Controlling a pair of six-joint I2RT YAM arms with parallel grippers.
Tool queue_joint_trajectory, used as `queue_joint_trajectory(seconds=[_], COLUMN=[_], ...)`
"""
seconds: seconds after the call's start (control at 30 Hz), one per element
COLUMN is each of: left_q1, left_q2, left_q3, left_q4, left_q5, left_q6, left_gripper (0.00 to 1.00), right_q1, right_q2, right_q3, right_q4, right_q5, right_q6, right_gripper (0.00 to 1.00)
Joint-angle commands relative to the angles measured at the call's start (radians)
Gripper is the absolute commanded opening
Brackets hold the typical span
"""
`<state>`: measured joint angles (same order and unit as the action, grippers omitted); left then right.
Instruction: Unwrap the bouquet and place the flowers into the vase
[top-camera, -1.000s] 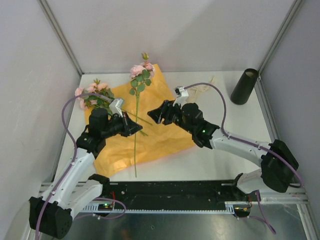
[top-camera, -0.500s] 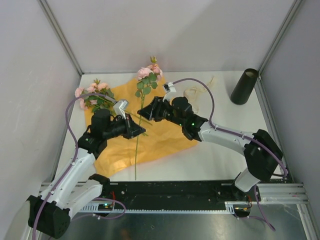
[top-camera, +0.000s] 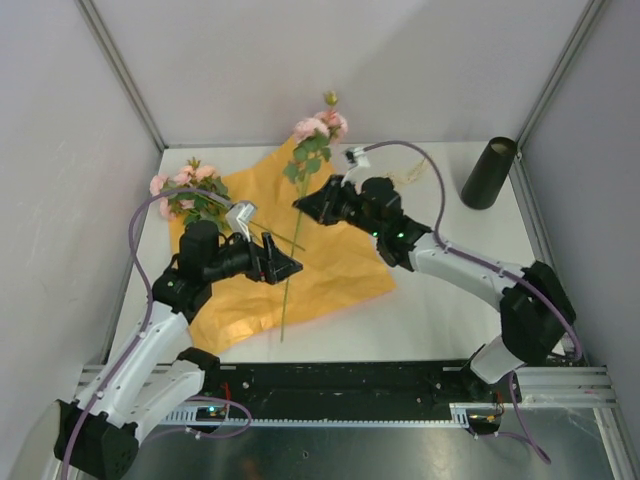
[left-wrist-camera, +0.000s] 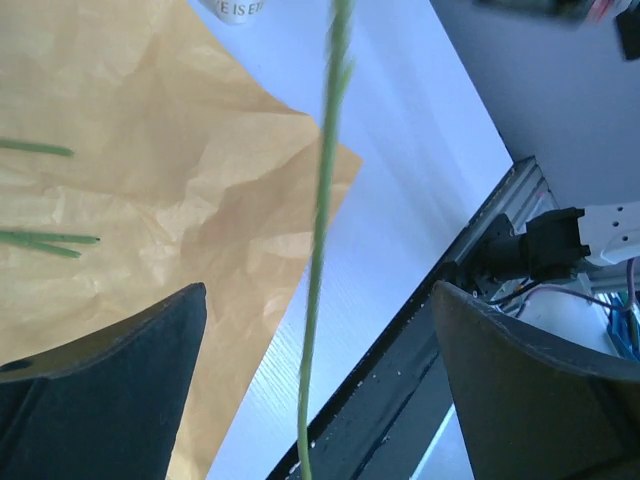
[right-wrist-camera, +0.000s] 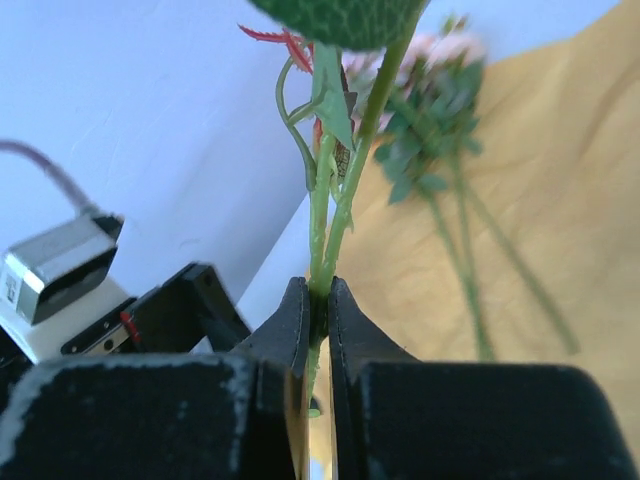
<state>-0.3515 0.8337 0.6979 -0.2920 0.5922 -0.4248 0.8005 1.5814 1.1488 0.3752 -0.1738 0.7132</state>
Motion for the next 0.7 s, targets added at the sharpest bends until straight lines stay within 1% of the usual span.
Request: queue_joint_trajectory(seconds=[0.0, 0.07, 0.2, 0.33, 0.43, 0.57, 0.67], left_q1=[-0.006, -0.006, -0.006, -0.006, -0.005, -0.005, -0.005], left_q2=[-0.051, -0.064, -0.088, -0.1, -0.099, -0.116, -0.143], left_q3=[0.043, 0.043, 0.034, 0.039, 0.064, 0.091, 0.097], left_q4=[-0.023, -0.043, -0.068, -0.115, -0.18, -0.257, -0.303], left_q5=[-0.046, -0.084, -0.154, -0.275, -0.384, -0.501, -0.572], left_q6=[0.02, 0.034, 0.039, 0.045, 0.067, 0.088, 0.103], left_gripper=[0.99, 0.99, 1.0, 1.0, 1.0, 1.0, 1.0], right_q1=[-0.123, -0.186, -0.331, -0.502, -0.64, -0.798, -0.872], right_q2=[-0.183, -0.25, -0.376, -0.419, -0.406, -0.368, -0.319], right_q3=[0.049, 0.05, 0.08, 0.152, 0.225, 0.314, 0.384], right_q4=[-0.005, -0.031, -0.061, -0.034, -0.023, -0.01, 0.014], right_q5=[0.041, 0.072, 0.183, 0.301, 0.342, 0.338, 0.338], right_q6=[-0.174, -0.266, -0.463, -0.624, -0.681, -0.679, -0.701], right_gripper=[0.0, 0.0, 0.0, 0.0, 0.0, 0.0, 0.0])
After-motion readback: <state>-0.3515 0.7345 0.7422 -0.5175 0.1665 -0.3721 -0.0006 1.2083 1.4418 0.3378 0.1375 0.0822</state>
